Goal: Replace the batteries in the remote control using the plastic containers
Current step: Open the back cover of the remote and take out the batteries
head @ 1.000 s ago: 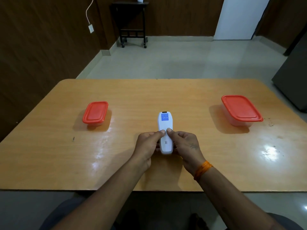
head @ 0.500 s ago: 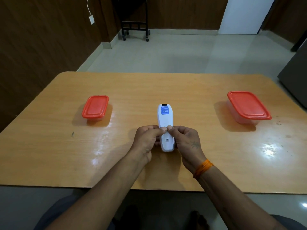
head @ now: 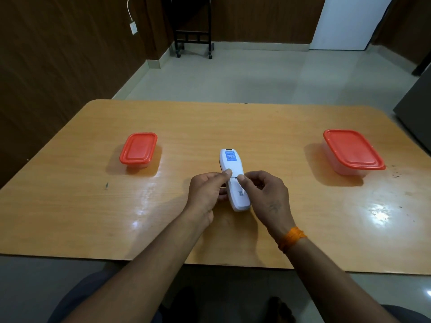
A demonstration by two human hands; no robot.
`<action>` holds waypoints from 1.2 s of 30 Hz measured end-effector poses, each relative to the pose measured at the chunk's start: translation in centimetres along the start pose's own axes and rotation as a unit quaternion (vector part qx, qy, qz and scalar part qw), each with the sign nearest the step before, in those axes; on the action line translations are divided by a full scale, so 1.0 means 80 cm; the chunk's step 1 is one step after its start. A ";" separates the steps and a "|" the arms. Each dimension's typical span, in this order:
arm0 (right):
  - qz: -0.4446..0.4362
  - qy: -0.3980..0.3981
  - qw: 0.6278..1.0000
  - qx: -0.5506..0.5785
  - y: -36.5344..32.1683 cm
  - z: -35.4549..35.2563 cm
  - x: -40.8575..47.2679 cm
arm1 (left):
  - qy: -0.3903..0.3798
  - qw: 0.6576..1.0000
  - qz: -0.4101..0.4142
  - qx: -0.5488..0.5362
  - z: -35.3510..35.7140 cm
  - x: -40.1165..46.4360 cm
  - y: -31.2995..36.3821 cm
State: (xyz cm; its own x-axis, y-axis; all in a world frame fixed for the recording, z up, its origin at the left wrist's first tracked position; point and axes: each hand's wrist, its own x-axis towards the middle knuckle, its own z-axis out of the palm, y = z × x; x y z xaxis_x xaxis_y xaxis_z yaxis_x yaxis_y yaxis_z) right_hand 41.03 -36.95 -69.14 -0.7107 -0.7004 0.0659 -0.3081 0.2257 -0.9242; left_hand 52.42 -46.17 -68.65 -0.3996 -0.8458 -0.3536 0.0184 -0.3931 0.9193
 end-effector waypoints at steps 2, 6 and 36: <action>-0.056 0.017 0.995 -0.081 -0.002 0.001 -0.005 | 0.011 1.000 0.000 0.002 0.001 0.001 -0.003; -0.115 -0.002 0.976 -0.184 -0.003 0.009 -0.018 | 0.034 0.999 0.001 0.006 0.002 0.001 0.000; -0.075 0.069 0.950 -0.295 0.044 -0.028 0.029 | 0.062 0.982 0.006 0.181 -0.027 0.034 0.000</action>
State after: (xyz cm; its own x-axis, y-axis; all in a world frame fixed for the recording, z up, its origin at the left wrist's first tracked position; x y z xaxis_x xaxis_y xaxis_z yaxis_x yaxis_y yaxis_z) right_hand 36.92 -36.30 -71.38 -0.6937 -0.6692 0.2663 -0.6851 0.4991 -0.5306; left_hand 53.35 -49.23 -69.95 -0.2869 -0.8956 -0.3399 -0.3130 -0.2477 0.9169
